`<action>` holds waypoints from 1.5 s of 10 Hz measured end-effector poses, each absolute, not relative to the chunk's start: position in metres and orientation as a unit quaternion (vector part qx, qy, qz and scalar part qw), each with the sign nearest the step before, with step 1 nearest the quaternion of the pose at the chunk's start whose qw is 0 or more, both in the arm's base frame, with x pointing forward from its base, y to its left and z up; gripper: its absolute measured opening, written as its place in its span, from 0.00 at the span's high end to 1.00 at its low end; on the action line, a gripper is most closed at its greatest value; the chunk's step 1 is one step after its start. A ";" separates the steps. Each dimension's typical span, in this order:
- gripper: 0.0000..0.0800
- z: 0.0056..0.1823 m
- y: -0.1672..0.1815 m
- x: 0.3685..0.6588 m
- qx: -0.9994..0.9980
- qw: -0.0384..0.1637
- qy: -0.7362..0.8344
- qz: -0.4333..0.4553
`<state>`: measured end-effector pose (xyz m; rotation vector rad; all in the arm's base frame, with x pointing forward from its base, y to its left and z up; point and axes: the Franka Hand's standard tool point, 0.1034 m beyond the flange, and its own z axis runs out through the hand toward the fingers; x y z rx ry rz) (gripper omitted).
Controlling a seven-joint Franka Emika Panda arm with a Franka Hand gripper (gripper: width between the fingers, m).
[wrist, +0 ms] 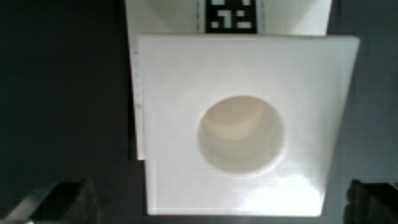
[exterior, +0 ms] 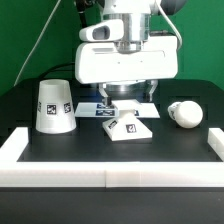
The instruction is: Assemble lamp
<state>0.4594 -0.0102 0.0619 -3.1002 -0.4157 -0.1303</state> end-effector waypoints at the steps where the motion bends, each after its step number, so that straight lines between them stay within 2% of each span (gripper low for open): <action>1: 0.13 0.058 -0.010 0.458 -0.990 0.006 -0.134 -0.042; 6: 0.13 0.050 -0.011 0.452 -0.989 0.006 -0.143 -0.037; 7: 0.26 0.050 -0.011 0.452 -0.989 0.006 -0.146 -0.038; 8: 0.33 0.050 -0.011 0.452 -0.989 0.006 -0.146 -0.038; 13: 0.33 0.050 -0.011 0.452 -0.989 0.006 -0.146 -0.038; 15: 0.33 0.050 0.001 0.466 -0.989 0.011 -0.141 -0.036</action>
Offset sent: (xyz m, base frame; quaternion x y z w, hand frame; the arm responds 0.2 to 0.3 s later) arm -0.0051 -0.0065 -0.0075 0.0018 0.0077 -0.0073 0.9999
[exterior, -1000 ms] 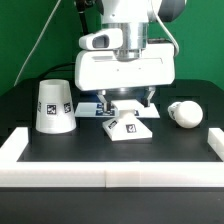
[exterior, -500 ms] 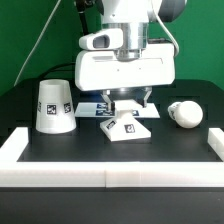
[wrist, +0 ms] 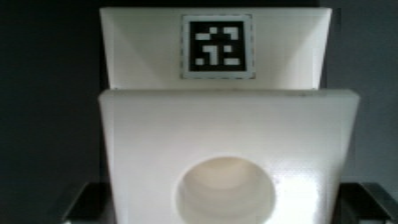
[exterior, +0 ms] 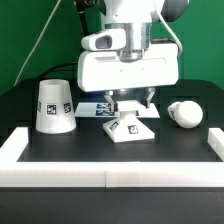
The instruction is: Assemble lamp
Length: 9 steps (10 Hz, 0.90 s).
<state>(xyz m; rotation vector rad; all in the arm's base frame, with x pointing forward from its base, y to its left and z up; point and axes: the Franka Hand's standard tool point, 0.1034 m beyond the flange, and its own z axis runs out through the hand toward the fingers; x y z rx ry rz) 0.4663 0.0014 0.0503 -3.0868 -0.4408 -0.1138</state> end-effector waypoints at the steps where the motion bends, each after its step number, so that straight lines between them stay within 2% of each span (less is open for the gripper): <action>1: 0.33 0.051 0.011 0.479 -0.989 0.014 -0.142 -0.033; 6: 0.33 0.052 0.078 0.547 -0.994 0.027 -0.090 -0.054; 9: 0.33 0.053 0.090 0.568 -0.995 0.032 -0.062 -0.066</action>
Offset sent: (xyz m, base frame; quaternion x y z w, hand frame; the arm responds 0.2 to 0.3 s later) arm 0.0498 0.0438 -0.0014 -0.0191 -0.0180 0.0679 0.9973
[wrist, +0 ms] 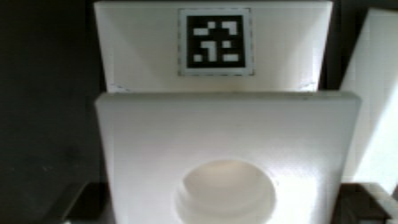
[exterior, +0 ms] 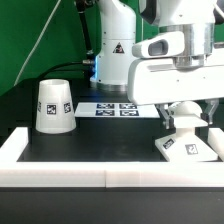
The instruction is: Assemble lamp
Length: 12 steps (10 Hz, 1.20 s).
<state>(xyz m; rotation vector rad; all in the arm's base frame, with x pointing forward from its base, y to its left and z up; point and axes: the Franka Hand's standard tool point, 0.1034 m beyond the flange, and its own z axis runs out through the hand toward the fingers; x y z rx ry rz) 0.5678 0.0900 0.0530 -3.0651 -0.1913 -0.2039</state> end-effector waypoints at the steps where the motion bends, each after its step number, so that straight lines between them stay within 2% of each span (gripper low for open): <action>1: 0.33 0.053 0.089 0.569 -0.996 0.033 -0.059 -0.065; 3: 0.33 0.053 0.089 0.573 -0.996 0.037 -0.045 -0.063; 9: 0.33 0.051 0.102 0.618 -0.995 0.045 -0.010 -0.083; 12: 0.33 0.051 0.102 0.620 -0.996 0.046 -0.010 -0.079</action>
Offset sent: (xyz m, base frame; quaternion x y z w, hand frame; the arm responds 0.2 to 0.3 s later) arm 0.0215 0.0062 -0.0090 -0.0073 -0.0287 0.0626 0.9976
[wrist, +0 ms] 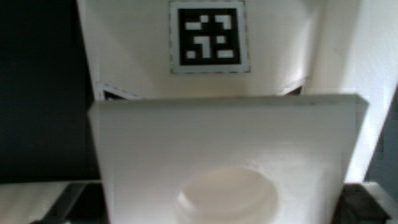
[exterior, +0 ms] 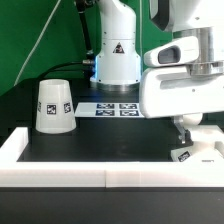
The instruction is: Assemble lamp
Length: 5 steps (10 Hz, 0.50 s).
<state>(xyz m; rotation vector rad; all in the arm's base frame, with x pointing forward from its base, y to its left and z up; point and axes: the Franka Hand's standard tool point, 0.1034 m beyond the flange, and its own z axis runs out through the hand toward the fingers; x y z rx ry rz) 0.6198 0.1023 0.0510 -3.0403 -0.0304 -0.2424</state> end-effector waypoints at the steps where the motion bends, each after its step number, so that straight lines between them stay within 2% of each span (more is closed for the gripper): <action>1: 0.33 0.051 0.102 0.619 -0.996 0.046 -0.010 -0.079; 2: 0.20 0.050 0.102 0.619 -0.996 0.046 -0.010 -0.079; 3: 0.15 0.050 0.102 0.619 -0.996 0.046 -0.010 -0.079; 5: 0.13 0.055 0.103 0.609 -0.996 0.042 -0.037 -0.076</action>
Offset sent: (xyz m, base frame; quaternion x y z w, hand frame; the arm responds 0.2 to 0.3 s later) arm 0.0000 0.0000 0.0000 0.0000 0.0000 0.0000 1.0000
